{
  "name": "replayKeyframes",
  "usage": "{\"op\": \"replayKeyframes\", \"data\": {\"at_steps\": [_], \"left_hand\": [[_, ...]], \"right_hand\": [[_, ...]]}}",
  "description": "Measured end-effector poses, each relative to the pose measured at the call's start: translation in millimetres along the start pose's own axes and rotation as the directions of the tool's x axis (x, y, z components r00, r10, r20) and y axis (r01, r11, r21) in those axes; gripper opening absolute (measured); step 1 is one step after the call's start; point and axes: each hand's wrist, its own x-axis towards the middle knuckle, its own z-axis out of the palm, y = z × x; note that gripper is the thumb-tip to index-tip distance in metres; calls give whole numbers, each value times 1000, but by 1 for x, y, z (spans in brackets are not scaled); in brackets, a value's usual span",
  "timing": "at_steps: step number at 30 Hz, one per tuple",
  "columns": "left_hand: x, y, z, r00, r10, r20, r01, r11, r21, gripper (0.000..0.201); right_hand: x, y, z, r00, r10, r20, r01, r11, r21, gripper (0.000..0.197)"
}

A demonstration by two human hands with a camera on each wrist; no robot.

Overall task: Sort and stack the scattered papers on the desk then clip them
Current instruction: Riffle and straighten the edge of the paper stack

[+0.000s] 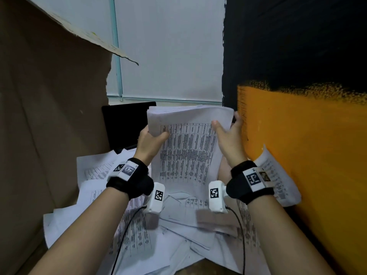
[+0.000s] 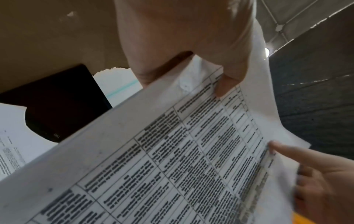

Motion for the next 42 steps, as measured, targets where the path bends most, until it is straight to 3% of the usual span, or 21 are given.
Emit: {"op": "replayKeyframes", "data": {"at_steps": [2,4,6,8,11,14,16,20,24,25,27,28,31,35,37,42], "left_hand": [[0,-1,-1,999,1,38,-1,1000,3,14],[-1,0,0,998,22,53,-23,1000,2,17],[-1,1,2,998,28,53,-28,1000,1,18],[-2,2,3,999,29,46,-28,1000,-5,18],[-4,4,5,997,34,64,-32,999,-32,21],[-7,6,6,997,49,56,-47,998,-44,20],[-7,6,7,996,61,68,-58,998,-37,21],[-8,9,6,996,68,63,-66,997,-35,30],[-9,12,7,994,78,72,-79,997,1,34],[-9,11,7,996,68,62,-70,997,17,30],[-9,10,5,998,50,38,-51,998,31,15],[-9,9,4,999,40,22,-41,999,23,18],[-9,4,1,998,55,18,-56,998,6,34],[-9,3,5,999,45,20,-45,999,-10,21],[-9,3,7,999,36,7,-36,999,-10,16],[-5,-2,7,1000,26,-3,-26,999,19,36]], "right_hand": [[-5,-6,2,962,-264,-69,232,923,-306,89],[-12,-13,6,838,-544,46,463,663,-588,85],[-11,-17,10,754,-596,276,606,472,-640,73],[-13,-23,12,712,-569,411,675,396,-622,66],[-15,-29,15,727,-549,413,662,400,-634,68],[-13,-36,19,702,-502,506,697,334,-635,72],[-13,-39,18,720,-502,479,679,369,-634,75],[-21,-43,25,655,-495,571,747,307,-590,79],[-21,-42,29,645,-478,596,764,377,-524,86],[-18,-39,26,660,-485,574,752,417,-511,85],[-9,-36,14,737,-537,411,674,539,-505,72],[-3,-34,7,754,-570,327,648,561,-516,61],[6,-21,-11,712,-651,261,661,497,-562,35],[5,-9,-21,675,-712,193,654,458,-602,26],[3,-6,-23,659,-721,214,668,432,-606,26],[1,-4,-24,668,-707,232,657,414,-630,45]]}}
